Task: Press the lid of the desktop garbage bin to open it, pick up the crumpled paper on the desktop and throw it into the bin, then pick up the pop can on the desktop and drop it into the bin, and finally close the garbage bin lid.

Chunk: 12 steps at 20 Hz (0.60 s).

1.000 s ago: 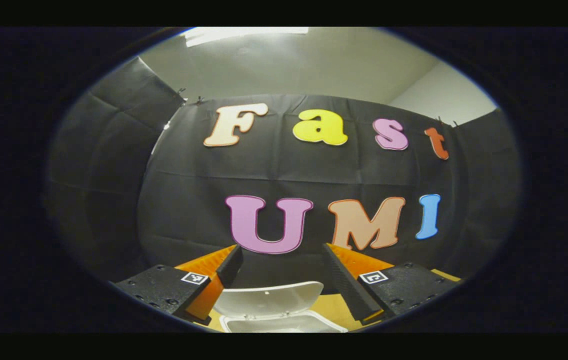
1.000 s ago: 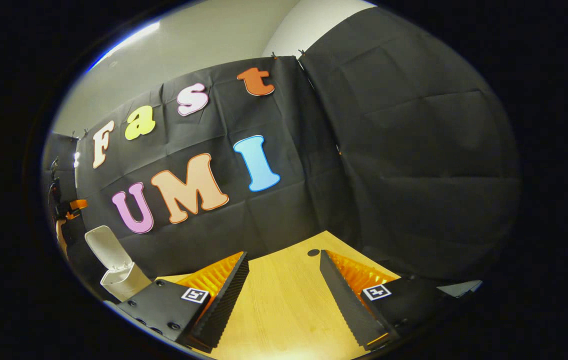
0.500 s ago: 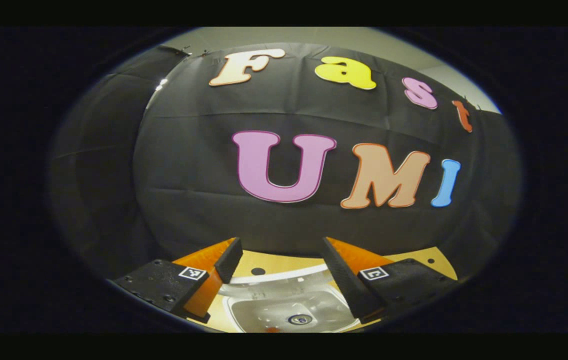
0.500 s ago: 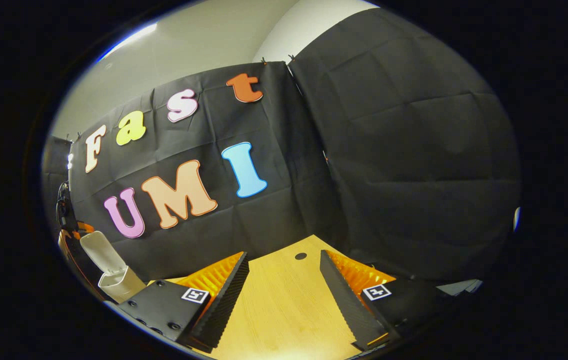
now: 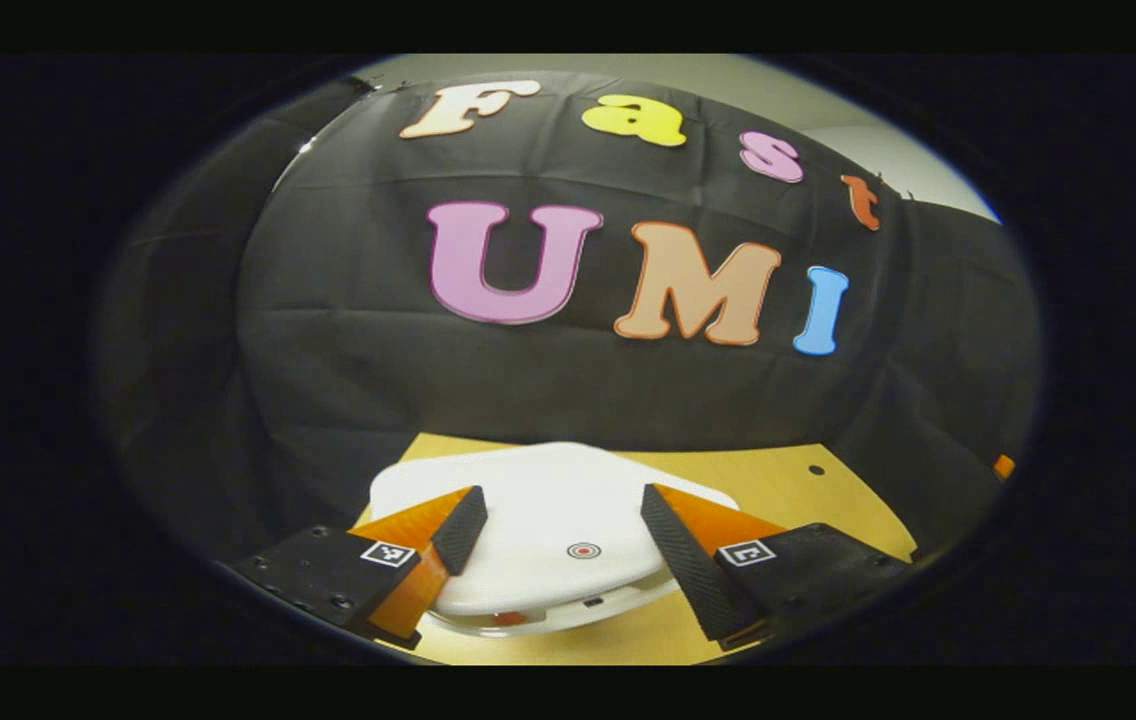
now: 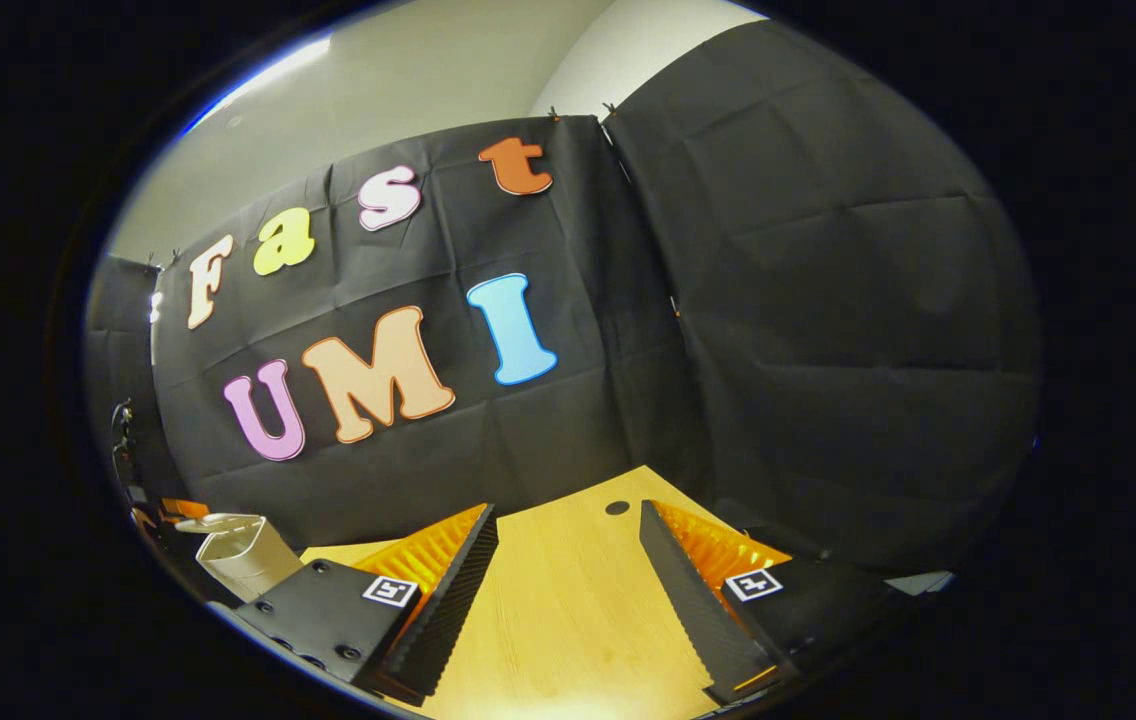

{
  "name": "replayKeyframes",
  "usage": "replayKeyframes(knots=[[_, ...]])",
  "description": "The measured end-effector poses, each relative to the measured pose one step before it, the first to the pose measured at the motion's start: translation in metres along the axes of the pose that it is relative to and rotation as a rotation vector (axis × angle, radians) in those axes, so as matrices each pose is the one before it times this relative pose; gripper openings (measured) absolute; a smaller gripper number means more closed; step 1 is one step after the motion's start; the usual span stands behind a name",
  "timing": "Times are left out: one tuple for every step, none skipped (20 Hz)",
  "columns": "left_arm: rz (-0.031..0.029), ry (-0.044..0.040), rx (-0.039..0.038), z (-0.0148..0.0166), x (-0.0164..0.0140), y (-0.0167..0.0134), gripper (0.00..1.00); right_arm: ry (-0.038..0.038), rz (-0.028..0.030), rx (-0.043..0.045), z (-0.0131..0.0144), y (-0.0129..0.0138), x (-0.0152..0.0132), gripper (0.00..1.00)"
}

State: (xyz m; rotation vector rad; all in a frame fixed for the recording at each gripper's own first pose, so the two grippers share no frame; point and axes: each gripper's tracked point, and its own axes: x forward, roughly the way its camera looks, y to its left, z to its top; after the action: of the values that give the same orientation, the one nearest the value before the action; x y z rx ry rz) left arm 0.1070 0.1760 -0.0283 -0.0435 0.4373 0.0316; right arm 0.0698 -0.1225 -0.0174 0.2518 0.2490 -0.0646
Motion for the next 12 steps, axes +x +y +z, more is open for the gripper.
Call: replayKeyframes(knots=[[0.00199, 0.03404, -0.01878, -0.01945, 0.00129, 0.00317, 0.93, 0.0077, 0.00755, -0.00282, -0.00293, 0.00212, -0.00019, 0.96], [0.01981, 0.04398, -0.00043, -0.0144, -0.0035, 0.00334, 0.93, 0.00877, 0.00498, -0.00747, -0.00415, 0.00219, 0.0005, 0.96], [0.00053, -0.04002, 0.03539, 0.00311, -0.0004, -0.0008, 0.92, 0.00936, 0.00208, -0.01089, -0.00337, 0.00153, 0.00052, 0.95], [0.00845, -0.05973, 0.04851, 0.00862, -0.00029, -0.00063, 0.91, 0.00743, 0.00071, -0.01039, -0.00214, -0.00001, 0.00245, 0.95], [0.01569, 0.02764, 0.05787, -0.00793, 0.00193, 0.00138, 0.91, 0.00285, 0.00174, -0.0069, -0.00192, 0.0014, 0.00076, 0.96], [0.00929, 0.00459, 0.04167, -0.00886, -0.00019, -0.0006, 0.87, 0.00162, 0.00307, -0.00268, -0.00188, 0.00024, -0.00098, 0.95], [0.01227, -0.04624, 0.01489, 0.00419, 0.00091, 0.00213, 0.94, 0.00325, 0.00413, 0.00084, -0.00167, 0.00239, 0.00116, 0.96], [-0.00181, -0.03544, -0.01614, 0.00467, -0.00161, 0.00068, 0.9, 0.00316, 0.00552, 0.00244, -0.0022, 0.00191, 0.00012, 0.96], [0.00314, -0.00596, -0.03145, -0.00093, 0.0004, 0.00067, 0.9, 0.00325, 0.00452, 0.00291, -0.00181, 0.00099, 0.00083, 0.96], [0.00702, -0.02306, -0.02902, -0.00177, -0.00024, 0.00024, 0.9, 0.00068, 0.00221, 0.00332, -0.00232, 0.00009, 0.00078, 0.96], [0.00811, -0.03478, 0.00857, 0.00125, 0.00084, -0.00131, 0.9, -0.00217, 0.00149, 0.00372, -0.00052, -0.00103, 0.00013, 0.96], [0.01458, -0.05833, 0.03413, 0.00806, 0.00172, -0.00072, 0.9, -0.0039, -0.00037, 0.00348, -0.00038, -0.00271, 0.00023, 0.95]])
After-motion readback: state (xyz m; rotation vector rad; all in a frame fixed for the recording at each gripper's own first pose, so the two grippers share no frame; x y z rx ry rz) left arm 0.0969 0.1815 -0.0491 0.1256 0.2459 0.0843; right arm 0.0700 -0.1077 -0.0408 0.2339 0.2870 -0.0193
